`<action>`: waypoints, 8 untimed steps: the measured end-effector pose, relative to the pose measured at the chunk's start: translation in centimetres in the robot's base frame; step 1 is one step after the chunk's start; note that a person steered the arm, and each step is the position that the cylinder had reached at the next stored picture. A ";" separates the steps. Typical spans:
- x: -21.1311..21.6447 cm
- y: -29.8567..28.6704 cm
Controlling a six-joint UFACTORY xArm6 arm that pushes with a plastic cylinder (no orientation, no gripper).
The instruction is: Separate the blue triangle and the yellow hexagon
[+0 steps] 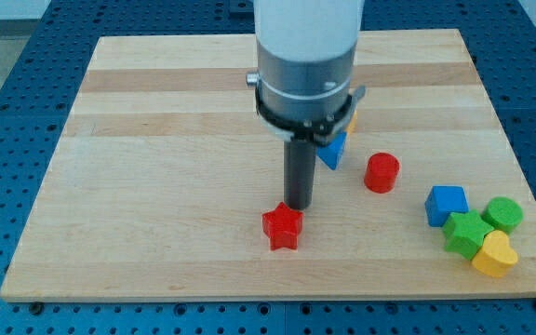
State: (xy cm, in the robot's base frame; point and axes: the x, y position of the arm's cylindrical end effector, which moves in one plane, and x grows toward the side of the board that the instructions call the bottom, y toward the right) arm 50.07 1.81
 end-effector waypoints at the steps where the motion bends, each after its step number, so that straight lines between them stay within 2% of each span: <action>1: -9.8 -0.2; 2: -19.8 0.3; 3: -20.2 6.9; 4: -16.6 10.8; 5: -14.9 8.9; 7: -14.3 3.0; 8: -11.2 2.2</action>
State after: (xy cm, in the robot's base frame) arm 38.84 4.03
